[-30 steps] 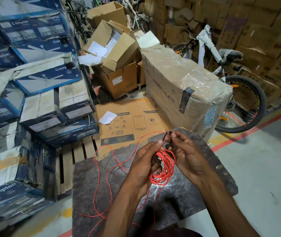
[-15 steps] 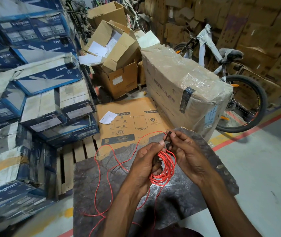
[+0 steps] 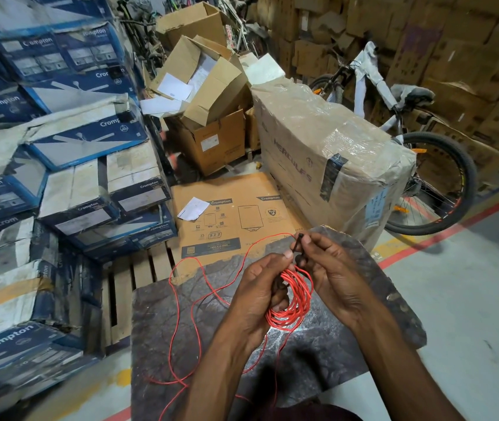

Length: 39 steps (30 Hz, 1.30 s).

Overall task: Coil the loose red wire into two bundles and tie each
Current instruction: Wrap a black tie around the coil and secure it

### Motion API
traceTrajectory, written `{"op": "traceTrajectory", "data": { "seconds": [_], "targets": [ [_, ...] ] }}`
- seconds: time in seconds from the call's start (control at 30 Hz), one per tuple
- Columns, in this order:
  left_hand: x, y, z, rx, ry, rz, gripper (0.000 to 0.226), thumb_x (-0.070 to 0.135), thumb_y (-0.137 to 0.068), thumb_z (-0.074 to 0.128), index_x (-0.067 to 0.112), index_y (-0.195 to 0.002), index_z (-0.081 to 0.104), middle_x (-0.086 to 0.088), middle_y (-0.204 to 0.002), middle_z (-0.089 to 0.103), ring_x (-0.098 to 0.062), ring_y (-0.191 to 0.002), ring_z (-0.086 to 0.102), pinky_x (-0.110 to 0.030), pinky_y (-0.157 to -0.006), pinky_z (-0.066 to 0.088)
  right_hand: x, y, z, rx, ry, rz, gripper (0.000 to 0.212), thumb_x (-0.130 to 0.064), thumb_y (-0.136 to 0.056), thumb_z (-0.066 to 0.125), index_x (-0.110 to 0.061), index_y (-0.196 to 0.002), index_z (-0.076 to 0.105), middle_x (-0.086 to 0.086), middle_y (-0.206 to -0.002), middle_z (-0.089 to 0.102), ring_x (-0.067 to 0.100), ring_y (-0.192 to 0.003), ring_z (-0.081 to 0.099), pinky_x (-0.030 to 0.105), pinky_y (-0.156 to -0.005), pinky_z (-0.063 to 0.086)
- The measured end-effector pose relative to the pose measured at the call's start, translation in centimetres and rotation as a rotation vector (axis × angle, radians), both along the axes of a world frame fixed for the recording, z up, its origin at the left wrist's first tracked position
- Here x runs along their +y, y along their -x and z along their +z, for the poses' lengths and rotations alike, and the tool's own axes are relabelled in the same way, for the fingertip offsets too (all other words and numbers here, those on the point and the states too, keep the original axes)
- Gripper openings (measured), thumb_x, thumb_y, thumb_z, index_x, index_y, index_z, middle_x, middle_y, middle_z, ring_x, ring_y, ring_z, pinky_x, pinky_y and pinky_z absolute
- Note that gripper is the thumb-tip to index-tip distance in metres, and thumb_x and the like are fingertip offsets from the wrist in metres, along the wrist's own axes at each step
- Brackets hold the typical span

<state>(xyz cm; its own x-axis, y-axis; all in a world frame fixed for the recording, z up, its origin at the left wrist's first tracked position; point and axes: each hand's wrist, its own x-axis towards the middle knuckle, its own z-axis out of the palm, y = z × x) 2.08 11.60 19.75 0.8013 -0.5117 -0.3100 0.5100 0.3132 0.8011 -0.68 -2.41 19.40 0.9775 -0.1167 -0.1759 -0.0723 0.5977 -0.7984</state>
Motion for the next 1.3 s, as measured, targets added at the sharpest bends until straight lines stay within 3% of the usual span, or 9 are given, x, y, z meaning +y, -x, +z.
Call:
{"op": "traceTrajectory", "data": {
  "seconds": [0.2,0.43,0.63,0.7,0.87,1.03,1.13,1.23,1.3],
  "targets": [
    [0.1,-0.3,-0.3,0.018,0.003,0.011,0.020,0.029,-0.086,0.075,0.019,-0.071,0.068,0.003,-0.048,0.040,-0.004,-0.033,0.029,-0.018,-0.035,0.025,0.0,-0.3,-0.1,0.008,0.048,0.002,0.042,-0.042,-0.061,0.094,-0.019,-0.094,0.081,0.000,-0.089,0.075,0.007,-0.069,0.058,0.018,-0.072,0.054],
    [0.2,-0.4,0.1,0.025,-0.005,0.025,0.016,0.030,-0.083,0.071,0.015,-0.079,0.065,0.004,-0.047,0.042,-0.003,-0.033,0.031,-0.016,-0.033,0.026,0.2,-0.3,0.3,0.022,0.157,0.008,0.014,-0.026,-0.076,0.076,-0.020,-0.086,0.083,-0.001,-0.087,0.076,0.010,-0.080,0.063,0.017,-0.078,0.054],
    [0.4,-0.4,0.2,0.008,-0.017,0.031,0.026,0.029,-0.084,0.069,0.024,-0.059,0.066,0.006,-0.046,0.042,-0.003,-0.034,0.032,-0.016,-0.033,0.026,-0.6,-0.1,0.2,0.004,0.320,0.021,0.055,-0.056,-0.057,0.093,-0.022,-0.099,0.083,0.001,-0.109,0.078,0.013,-0.106,0.068,0.032,-0.103,0.048],
    [0.3,-0.4,0.1,0.006,-0.025,0.020,0.026,0.030,-0.084,0.070,0.023,-0.059,0.066,0.005,-0.047,0.042,-0.003,-0.034,0.032,-0.016,-0.033,0.025,-1.0,-0.1,0.7,0.017,0.347,0.010,0.051,-0.057,-0.063,0.089,-0.022,-0.099,0.083,-0.001,-0.110,0.078,0.010,-0.104,0.066,0.033,-0.099,0.047],
    [0.2,-0.3,0.0,-0.014,-0.075,-0.005,0.028,0.033,-0.083,0.072,0.024,-0.058,0.064,0.004,-0.050,0.040,-0.005,-0.037,0.029,-0.019,-0.035,0.023,-1.6,-0.2,2.1,0.018,0.460,-0.006,0.020,-0.031,-0.081,0.074,-0.016,-0.092,0.082,-0.001,-0.088,0.075,0.010,-0.086,0.061,0.031,-0.088,0.048],
    [0.0,0.1,0.5,-0.052,-0.179,0.001,0.034,0.037,-0.086,0.071,0.026,-0.055,0.062,0.006,-0.050,0.032,-0.009,-0.042,0.021,-0.028,-0.045,0.013,-1.8,-0.4,2.6,-0.037,0.649,-0.050,0.012,-0.006,-0.095,0.068,0.005,-0.096,0.073,0.011,-0.079,0.068,0.012,-0.073,0.059,0.019,-0.071,0.051],
    [-0.1,0.2,0.7,-0.071,-0.240,0.001,0.039,0.035,-0.094,0.067,0.027,-0.056,0.065,0.007,-0.049,0.032,-0.007,-0.041,0.022,-0.025,-0.043,0.017,-1.6,-0.4,2.8,-0.042,0.829,-0.090,0.011,-0.012,-0.099,0.065,-0.004,-0.093,0.070,0.001,-0.075,0.072,0.012,-0.070,0.065,0.029,-0.071,0.055],
    [0.0,0.4,0.7,-0.076,-0.266,0.007,0.040,0.036,-0.094,0.067,0.028,-0.055,0.065,0.007,-0.050,0.031,-0.007,-0.041,0.022,-0.023,-0.043,0.019,-1.8,0.0,3.0,-0.045,1.047,-0.164,0.012,-0.024,-0.100,0.064,-0.020,-0.090,0.067,-0.005,-0.075,0.074,0.028,-0.070,0.070,0.048,-0.070,0.058],
    [0.1,0.4,0.6,-0.071,-0.273,0.010,0.033,0.038,-0.091,0.069,0.026,-0.060,0.066,0.007,-0.051,0.033,-0.008,-0.042,0.023,-0.024,-0.044,0.019,-1.7,0.3,3.3,-0.065,1.141,-0.208,0.013,-0.027,-0.101,0.063,-0.023,-0.088,0.064,-0.010,-0.075,0.074,0.033,-0.067,0.068,0.046,-0.064,0.056]
  ]
}}
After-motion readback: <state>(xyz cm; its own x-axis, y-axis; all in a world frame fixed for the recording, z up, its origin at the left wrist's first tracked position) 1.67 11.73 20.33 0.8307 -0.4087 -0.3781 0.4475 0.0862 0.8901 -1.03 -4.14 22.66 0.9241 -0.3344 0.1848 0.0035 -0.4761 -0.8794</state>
